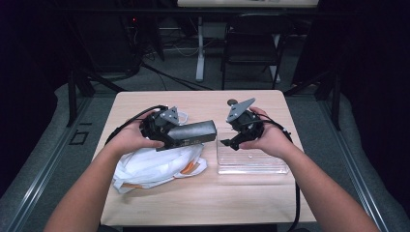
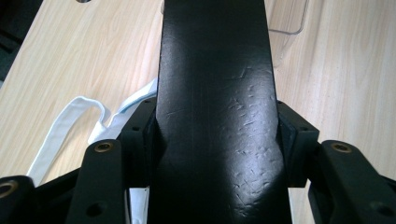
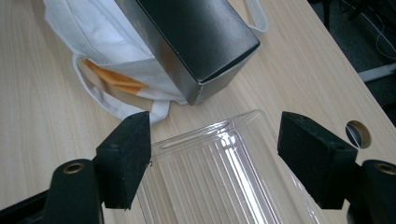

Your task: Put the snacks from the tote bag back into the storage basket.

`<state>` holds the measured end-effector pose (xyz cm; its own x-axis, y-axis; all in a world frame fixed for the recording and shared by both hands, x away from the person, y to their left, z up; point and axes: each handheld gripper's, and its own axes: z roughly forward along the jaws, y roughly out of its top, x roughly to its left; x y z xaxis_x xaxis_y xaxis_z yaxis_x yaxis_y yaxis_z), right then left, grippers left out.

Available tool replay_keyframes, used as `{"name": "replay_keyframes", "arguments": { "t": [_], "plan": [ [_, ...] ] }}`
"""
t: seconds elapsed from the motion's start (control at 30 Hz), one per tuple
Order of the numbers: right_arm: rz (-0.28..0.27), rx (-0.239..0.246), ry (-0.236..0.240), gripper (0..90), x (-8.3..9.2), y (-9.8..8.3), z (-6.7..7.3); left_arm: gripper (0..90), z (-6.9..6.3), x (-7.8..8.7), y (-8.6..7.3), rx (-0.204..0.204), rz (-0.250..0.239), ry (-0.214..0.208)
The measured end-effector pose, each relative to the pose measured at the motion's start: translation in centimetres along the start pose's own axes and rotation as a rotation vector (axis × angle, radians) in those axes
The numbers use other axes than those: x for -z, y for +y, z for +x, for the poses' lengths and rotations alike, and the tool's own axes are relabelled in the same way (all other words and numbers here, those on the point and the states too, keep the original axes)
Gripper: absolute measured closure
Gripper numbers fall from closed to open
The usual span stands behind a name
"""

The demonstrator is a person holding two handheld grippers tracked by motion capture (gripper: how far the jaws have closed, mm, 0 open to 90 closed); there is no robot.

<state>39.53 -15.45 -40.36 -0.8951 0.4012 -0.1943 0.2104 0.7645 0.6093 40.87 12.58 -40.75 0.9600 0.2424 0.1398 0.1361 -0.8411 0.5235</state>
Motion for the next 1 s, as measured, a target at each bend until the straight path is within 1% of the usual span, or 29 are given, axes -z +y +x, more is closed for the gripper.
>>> {"name": "replay_keyframes", "arguments": {
  "t": [0.07, 0.23, 0.3, 0.33, 0.37, 0.4, 0.43, 0.57, 0.63, 0.87, 0.97, 1.0],
  "plan": [
    [0.006, 0.019, 0.007, 25.2, -0.1, 0.2, 0.1, 43.3, 0.0, -0.1, 0.1, -0.004, 0.005, 0.001],
    [0.015, 0.042, 0.010, 24.9, -0.2, 0.6, 0.2, 43.3, -0.1, -0.3, 0.3, -0.011, 0.005, -0.004],
    [0.010, 0.038, 0.006, 24.5, -0.3, 0.7, 0.3, 43.2, -0.2, -0.5, 0.4, -0.013, 0.007, -0.008],
    [0.020, 0.050, 0.000, 24.5, -0.2, 0.9, 0.3, 43.3, -0.2, -0.5, 0.5, -0.017, 0.007, -0.008],
    [0.019, 0.057, -0.001, 24.5, -0.2, 0.9, 0.2, 43.2, -0.2, -0.6, 0.5, -0.017, 0.005, -0.007],
    [0.012, 0.051, 0.000, 24.5, -0.2, 1.0, 0.3, 43.3, -0.2, -0.7, 0.6, -0.020, 0.005, -0.011],
    [0.022, 0.061, 0.002, 24.5, -0.2, 1.2, 0.3, 43.3, -0.2, -0.7, 0.6, -0.020, 0.003, -0.011],
    [0.033, 0.082, 0.010, 24.0, -0.2, 1.5, 0.4, 43.3, -0.4, -0.9, 0.8, -0.034, 0.000, -0.016],
    [0.030, 0.087, 0.008, 24.0, -0.3, 1.6, 0.5, 43.2, -0.5, -1.0, 0.9, -0.039, -0.001, -0.017],
    [0.051, 0.108, 0.019, 24.0, -0.8, 1.8, 0.7, 43.3, -0.8, -1.2, 1.4, -0.051, -0.006, -0.025],
    [0.050, 0.113, 0.022, 24.0, -1.0, 2.0, 0.8, 43.2, -1.0, -1.4, 1.6, -0.062, -0.006, -0.034],
    [0.058, 0.121, 0.024, 24.0, -1.0, 2.1, 0.8, 43.2, -1.1, -1.4, 1.7, -0.066, -0.007, -0.035]
  ]
}}
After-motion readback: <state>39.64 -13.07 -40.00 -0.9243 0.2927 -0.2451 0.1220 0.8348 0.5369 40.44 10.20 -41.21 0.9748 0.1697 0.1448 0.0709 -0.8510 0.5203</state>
